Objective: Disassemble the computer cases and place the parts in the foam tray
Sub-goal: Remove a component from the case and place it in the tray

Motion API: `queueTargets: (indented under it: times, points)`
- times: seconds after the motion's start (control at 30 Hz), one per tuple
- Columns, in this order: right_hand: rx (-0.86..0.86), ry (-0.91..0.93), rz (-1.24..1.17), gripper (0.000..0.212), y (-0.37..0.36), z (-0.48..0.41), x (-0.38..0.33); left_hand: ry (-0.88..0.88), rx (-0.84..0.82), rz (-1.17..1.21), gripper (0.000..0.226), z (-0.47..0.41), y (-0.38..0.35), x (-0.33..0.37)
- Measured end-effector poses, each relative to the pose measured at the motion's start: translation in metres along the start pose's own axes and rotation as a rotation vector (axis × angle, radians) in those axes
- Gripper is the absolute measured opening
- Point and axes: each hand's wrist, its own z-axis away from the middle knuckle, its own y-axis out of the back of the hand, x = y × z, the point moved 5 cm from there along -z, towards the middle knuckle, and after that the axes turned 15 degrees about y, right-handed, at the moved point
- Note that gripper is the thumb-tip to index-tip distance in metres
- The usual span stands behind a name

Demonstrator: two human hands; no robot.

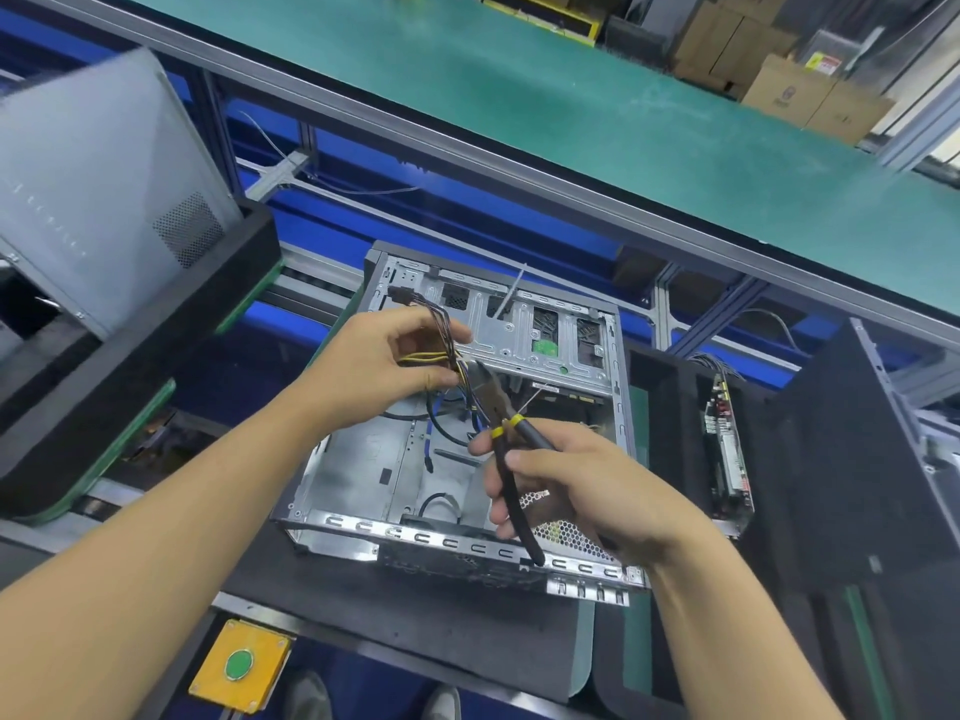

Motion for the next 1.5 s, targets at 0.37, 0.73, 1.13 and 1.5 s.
queueTargets:
  times: [0.37, 0.73, 1.13, 1.5]
  points:
    - [0.073, -0.143, 0.068, 0.023, -0.001, 0.002, -0.013, -0.081, 0.023, -0.062, 0.026, 0.004, 0.001, 0.008]
    - [0.053, -0.166, 0.075, 0.025, 0.002, 0.006, -0.018, -0.196, 0.017, -0.257, 0.024, 0.011, 0.002, 0.032]
    - [0.086, -0.048, 0.19, 0.031, -0.002, -0.003, -0.005, -0.366, 0.085, -0.505, 0.024, 0.017, -0.001, 0.053]
    - [0.129, 0.073, 0.25, 0.024, 0.0, -0.001, 0.004, -0.243, 0.071, -0.257, 0.025, 0.012, -0.003, 0.035]
